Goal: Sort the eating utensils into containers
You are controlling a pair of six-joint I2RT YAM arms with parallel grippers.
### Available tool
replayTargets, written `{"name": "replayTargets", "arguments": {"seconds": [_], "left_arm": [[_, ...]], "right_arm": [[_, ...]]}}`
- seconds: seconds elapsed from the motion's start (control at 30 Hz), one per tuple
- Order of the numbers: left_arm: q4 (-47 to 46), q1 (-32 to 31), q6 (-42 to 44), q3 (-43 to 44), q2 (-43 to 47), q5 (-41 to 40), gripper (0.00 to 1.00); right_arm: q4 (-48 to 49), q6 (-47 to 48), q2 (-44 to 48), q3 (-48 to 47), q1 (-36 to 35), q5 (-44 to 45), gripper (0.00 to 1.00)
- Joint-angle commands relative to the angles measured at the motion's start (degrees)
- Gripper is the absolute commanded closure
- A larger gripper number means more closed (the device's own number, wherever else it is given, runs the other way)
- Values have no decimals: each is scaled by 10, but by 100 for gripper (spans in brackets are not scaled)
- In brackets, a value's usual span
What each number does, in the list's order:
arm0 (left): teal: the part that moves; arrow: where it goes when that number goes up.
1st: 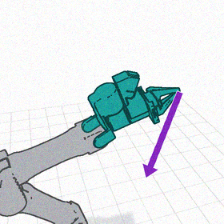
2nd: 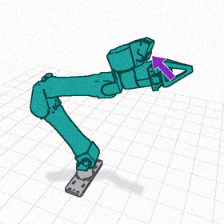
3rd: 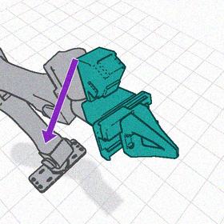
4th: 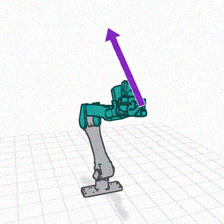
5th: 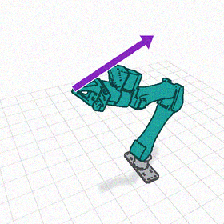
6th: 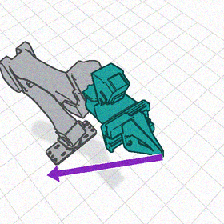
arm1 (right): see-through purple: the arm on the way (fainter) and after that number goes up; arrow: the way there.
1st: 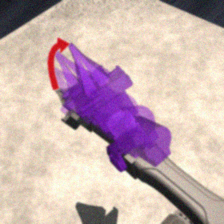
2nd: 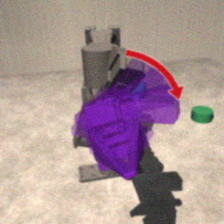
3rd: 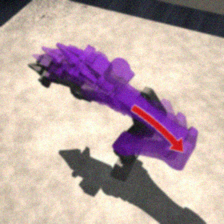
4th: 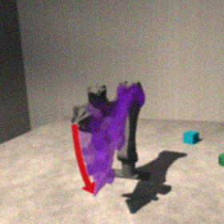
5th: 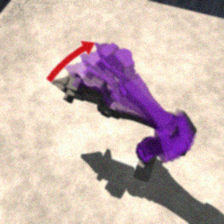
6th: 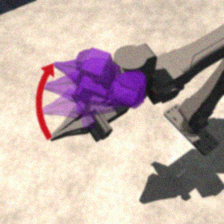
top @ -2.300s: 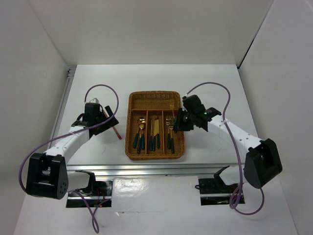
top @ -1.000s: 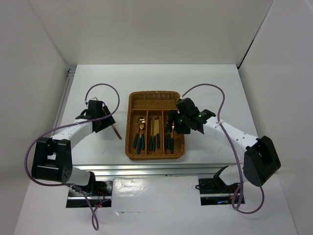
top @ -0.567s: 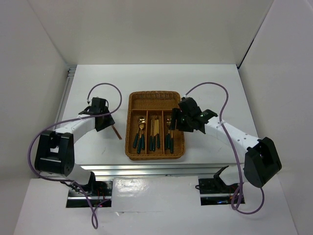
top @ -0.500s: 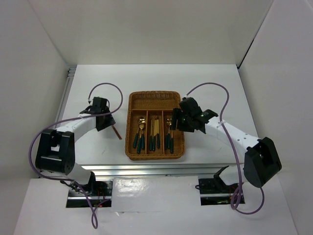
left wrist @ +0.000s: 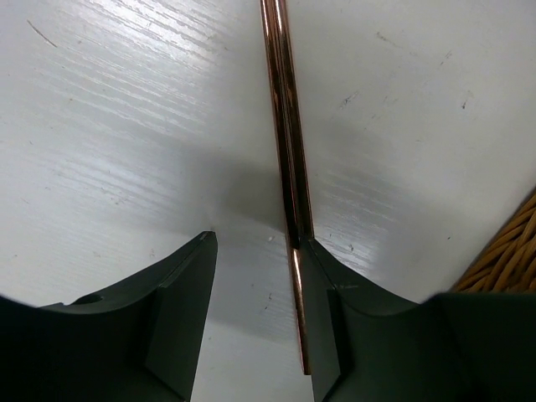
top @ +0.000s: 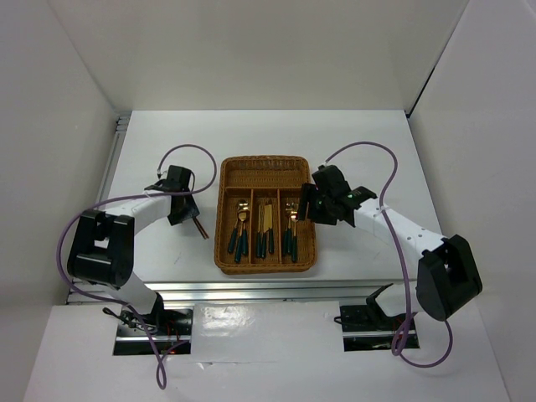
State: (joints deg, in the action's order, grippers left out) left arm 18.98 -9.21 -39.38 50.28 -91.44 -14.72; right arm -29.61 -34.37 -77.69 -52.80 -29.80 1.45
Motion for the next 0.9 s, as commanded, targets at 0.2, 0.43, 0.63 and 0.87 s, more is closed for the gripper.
{"name": "replayTargets", "arguments": {"seconds": [0.2,0.43,0.63,0.87], "left_arm": [[14,-3,-7,29,-30,-15,50],[19,-3,-7,29,-44,-15,50],[37,-3,-7,36,-63,-15,56],[54,-3,-7,41,-74,-20,67]], "right_arm": [[27,10,10,6,6,-1,28],[27,10,10,11,6,-1,28],[27,10,10,11,6,-1,28],[27,10,15,16,11,4,28]]}}
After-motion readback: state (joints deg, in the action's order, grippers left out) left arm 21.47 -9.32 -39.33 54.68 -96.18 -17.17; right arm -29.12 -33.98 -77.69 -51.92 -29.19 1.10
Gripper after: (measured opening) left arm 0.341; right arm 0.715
